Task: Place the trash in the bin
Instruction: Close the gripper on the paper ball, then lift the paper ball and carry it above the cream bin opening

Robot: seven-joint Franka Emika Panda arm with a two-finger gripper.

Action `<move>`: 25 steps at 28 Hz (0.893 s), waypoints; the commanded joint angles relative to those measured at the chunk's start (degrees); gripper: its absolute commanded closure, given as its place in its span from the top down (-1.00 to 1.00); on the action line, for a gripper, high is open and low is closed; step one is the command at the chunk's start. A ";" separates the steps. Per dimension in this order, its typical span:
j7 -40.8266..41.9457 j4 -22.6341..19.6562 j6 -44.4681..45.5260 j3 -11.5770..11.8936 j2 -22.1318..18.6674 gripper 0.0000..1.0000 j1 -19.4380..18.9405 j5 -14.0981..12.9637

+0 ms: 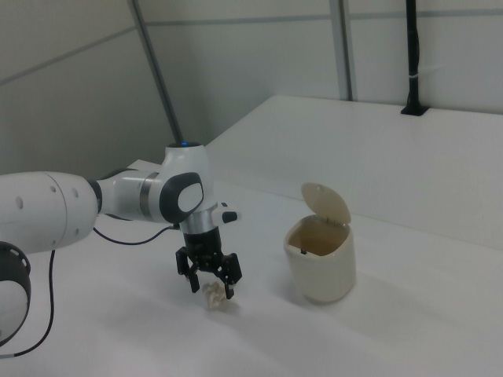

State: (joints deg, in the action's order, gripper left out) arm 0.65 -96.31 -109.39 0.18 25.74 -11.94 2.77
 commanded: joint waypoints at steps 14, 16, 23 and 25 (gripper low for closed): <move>-0.29 0.24 -2.15 0.78 -1.65 -0.56 -0.63 2.59; -0.38 0.42 -1.80 1.14 -4.28 -0.56 -0.19 2.59; 0.15 1.29 0.05 4.73 -14.83 -0.53 3.23 2.42; 0.15 2.09 -0.04 5.62 -15.63 -0.52 4.02 2.07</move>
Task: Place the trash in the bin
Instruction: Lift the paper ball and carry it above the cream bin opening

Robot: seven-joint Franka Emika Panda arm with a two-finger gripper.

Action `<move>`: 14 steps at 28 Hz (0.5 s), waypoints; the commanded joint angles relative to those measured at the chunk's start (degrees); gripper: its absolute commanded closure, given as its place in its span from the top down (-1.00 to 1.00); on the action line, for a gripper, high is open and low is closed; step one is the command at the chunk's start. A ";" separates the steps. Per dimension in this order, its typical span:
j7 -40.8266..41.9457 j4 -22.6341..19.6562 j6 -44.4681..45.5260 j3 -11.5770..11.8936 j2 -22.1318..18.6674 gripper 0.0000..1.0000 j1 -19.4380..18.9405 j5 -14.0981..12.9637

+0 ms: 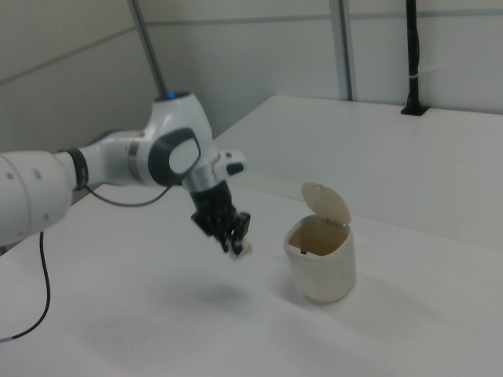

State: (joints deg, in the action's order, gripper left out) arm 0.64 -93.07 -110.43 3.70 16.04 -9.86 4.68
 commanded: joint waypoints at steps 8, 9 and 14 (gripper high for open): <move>-0.38 2.89 -3.37 3.33 -4.88 -0.50 4.67 -0.37; -0.47 2.89 -4.78 3.33 -4.70 -0.49 4.85 -0.37; -0.73 2.89 -13.82 3.33 -1.98 -0.45 5.81 -0.28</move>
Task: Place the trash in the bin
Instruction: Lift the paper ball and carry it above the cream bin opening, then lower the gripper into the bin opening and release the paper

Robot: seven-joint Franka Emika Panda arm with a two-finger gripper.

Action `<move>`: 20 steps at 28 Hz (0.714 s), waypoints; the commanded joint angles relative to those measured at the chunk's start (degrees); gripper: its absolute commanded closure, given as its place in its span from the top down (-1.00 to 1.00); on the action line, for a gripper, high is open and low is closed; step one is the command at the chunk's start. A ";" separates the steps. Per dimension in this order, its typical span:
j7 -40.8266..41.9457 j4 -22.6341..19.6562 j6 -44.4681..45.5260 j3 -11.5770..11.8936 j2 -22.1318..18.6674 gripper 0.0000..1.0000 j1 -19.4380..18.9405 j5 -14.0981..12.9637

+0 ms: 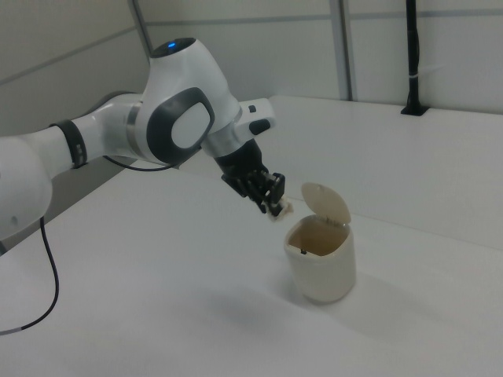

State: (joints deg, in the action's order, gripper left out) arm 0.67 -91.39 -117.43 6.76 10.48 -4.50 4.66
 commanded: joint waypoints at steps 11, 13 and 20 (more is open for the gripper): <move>-0.31 1.22 -10.53 0.27 4.37 0.68 1.78 0.44; -0.40 1.22 -10.45 0.27 4.37 1.00 1.78 0.53; -0.67 1.13 -9.83 0.18 3.85 1.00 1.60 0.00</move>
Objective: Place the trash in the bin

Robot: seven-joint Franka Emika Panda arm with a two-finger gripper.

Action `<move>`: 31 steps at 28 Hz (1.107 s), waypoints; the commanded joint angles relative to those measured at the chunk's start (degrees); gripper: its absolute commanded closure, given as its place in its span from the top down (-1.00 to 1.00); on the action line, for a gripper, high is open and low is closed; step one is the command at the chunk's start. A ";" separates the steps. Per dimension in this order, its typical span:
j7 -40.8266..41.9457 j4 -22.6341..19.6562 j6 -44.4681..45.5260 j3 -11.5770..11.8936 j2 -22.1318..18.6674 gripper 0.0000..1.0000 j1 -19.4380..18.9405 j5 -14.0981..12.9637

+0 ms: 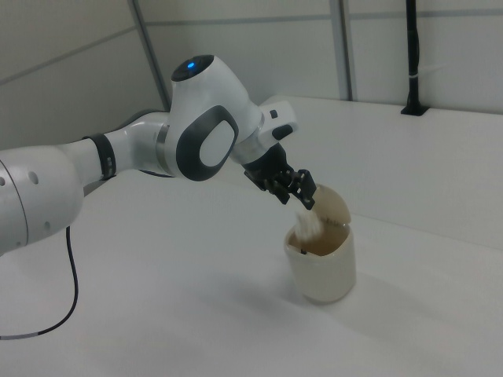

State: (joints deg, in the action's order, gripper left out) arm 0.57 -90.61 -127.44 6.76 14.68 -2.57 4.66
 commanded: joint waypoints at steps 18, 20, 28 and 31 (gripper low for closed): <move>-2.24 0.35 18.97 -0.43 -7.29 1.00 -0.68 -0.44; -1.53 0.35 22.31 -0.35 -8.52 1.00 -0.68 -0.44; -2.32 0.08 34.44 -0.78 -13.44 1.00 -1.03 -0.79; -2.85 0.08 36.03 -1.31 -13.71 1.00 -1.21 -1.84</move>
State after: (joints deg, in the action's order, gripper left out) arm -0.43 -89.59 -94.53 6.02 2.11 -3.12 4.32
